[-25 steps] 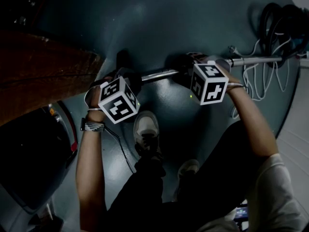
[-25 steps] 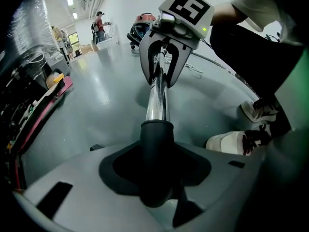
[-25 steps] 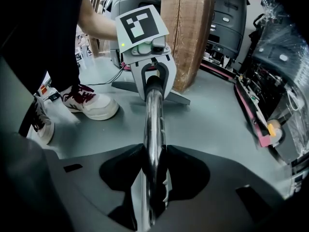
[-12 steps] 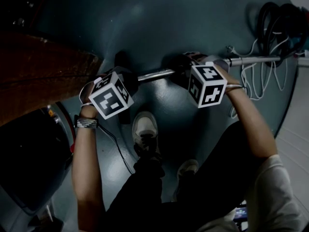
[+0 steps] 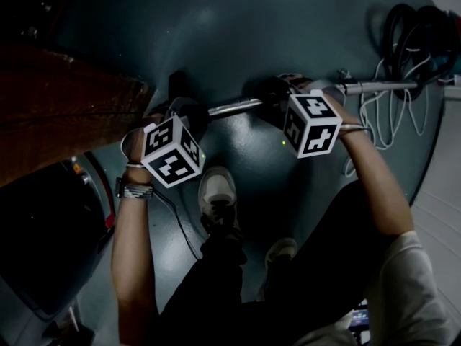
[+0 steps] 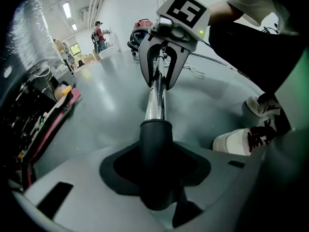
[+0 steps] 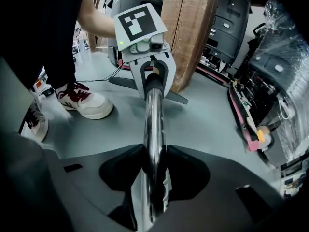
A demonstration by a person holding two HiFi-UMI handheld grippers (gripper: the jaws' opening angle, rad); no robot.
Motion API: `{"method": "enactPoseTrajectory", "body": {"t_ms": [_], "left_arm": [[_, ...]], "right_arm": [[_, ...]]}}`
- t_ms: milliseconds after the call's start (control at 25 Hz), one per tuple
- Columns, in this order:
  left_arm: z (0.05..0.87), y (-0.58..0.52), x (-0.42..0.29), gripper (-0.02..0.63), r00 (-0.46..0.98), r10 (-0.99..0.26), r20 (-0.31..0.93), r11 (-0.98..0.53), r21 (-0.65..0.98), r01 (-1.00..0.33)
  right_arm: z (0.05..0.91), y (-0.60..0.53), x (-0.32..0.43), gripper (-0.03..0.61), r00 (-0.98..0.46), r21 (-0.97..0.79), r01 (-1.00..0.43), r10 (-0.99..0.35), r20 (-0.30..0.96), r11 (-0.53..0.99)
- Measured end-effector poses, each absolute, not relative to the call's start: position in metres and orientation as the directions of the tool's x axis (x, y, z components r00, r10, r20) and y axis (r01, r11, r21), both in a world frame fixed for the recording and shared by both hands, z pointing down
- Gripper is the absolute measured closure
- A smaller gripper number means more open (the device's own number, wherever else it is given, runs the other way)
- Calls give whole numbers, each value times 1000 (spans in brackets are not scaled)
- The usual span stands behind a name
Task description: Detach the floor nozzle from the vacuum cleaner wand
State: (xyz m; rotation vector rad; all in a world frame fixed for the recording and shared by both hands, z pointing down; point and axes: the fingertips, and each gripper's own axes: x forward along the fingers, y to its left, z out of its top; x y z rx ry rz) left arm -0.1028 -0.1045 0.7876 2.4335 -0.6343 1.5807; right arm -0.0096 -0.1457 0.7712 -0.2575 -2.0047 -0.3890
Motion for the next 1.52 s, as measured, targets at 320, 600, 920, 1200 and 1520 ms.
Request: {"method": "enactPoseTrajectory", "body": {"t_ms": [320,600,920,1200,1520], "left_arm": [[785,-111,-108,453,264,-331,906,-894,-211,-396],[784,-116,-113,453,205,-399,894,-882,-312,-354],[786,-119,-118,453,145,-449,882,-861,-383,-335],[787,-114,-116,453,164,-409,897,-875,-335,-349],[794,-109,-110,453,272,-306,912,-893,-175,-415]], "right_arm": [[768,-150,-14,414,-451,160,327,5,892,931],[770,-152,-15,414,-438,129,318,25,899,939],[771,-153,-16,414,-442,102,297,41,896,949],[775,-150,-12,414,-440,91,305,55,896,948],[773,-149,-14,414,-454,120,329,45,890,937]]}}
